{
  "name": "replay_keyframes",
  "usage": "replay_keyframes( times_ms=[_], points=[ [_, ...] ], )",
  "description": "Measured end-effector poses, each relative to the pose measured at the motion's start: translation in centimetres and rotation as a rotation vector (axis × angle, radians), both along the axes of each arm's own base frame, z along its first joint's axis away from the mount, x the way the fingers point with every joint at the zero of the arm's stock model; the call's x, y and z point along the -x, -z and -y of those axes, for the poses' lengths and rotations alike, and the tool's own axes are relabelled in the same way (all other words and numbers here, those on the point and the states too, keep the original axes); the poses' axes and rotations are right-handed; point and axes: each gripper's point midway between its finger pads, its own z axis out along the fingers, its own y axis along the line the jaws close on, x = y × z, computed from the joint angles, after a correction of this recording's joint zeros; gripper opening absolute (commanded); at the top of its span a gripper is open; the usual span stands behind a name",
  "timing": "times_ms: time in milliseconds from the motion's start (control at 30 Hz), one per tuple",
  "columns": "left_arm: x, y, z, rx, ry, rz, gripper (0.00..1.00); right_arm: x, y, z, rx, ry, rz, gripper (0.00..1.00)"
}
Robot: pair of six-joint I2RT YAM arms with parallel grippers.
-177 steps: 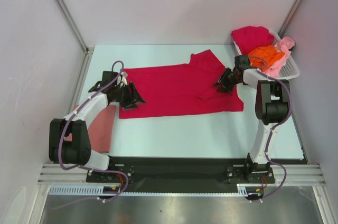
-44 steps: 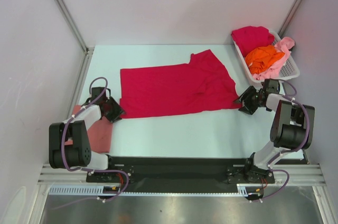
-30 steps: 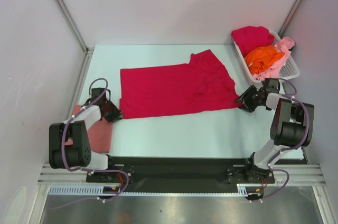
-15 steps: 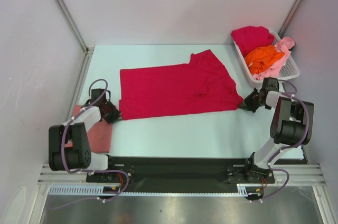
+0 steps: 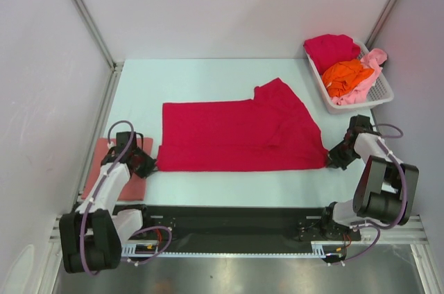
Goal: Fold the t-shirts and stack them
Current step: Fold the tshirt
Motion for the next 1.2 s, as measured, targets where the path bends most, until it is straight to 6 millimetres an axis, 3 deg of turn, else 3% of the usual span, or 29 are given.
replay_keyframes(
  times_ms=[167, 233, 300, 400, 667, 733, 833, 867, 1000, 1100, 1200],
  points=[
    [1.8, -0.2, 0.2, 0.011, -0.06, -0.055, 0.02, 3.0, -0.5, 1.2, 0.043, 0.081, -0.071, 0.01],
    [2.8, 0.0, 0.2, 0.012, -0.095, -0.093, 0.15, 3.8, -0.5, 1.3, 0.049, 0.092, -0.103, 0.08],
    [3.5, -0.1, -0.1, 0.0, -0.126, -0.112, 0.19, 4.4, -0.5, 1.3, 0.051, 0.097, -0.13, 0.1],
    [4.3, -0.3, -0.8, -0.031, -0.166, -0.126, 0.21, 4.5, -0.7, 1.9, 0.057, 0.118, -0.141, 0.12],
    [5.8, -1.7, -0.4, -0.04, -0.149, -0.158, 0.4, 4.5, -2.0, 1.9, 0.037, 0.106, -0.143, 0.2],
    [4.9, -2.9, -0.1, -0.051, -0.098, -0.132, 0.42, 4.2, -2.7, 1.8, 0.042, 0.084, -0.129, 0.22],
    [1.7, -5.7, 1.0, -0.07, 0.034, -0.05, 0.46, 3.9, -3.2, 1.7, 0.036, 0.044, -0.115, 0.26],
    [0.4, -6.6, 1.8, -0.066, 0.09, -0.006, 0.48, 3.8, -3.3, 1.7, 0.03, 0.036, -0.111, 0.32],
    [-3.8, -9.1, 5.6, -0.025, 0.308, 0.159, 0.49, 3.7, -3.4, 2.0, 0.014, 0.029, -0.108, 0.35],
    [-5.6, -8.9, 8.2, 0.029, 0.449, 0.195, 0.48, 4.1, -3.2, 2.3, -0.006, 0.045, -0.118, 0.45],
    [-6.6, -7.5, 9.3, 0.052, 0.539, 0.172, 0.49, 4.3, -3.2, 2.4, -0.027, 0.062, -0.115, 0.52]
  ],
)
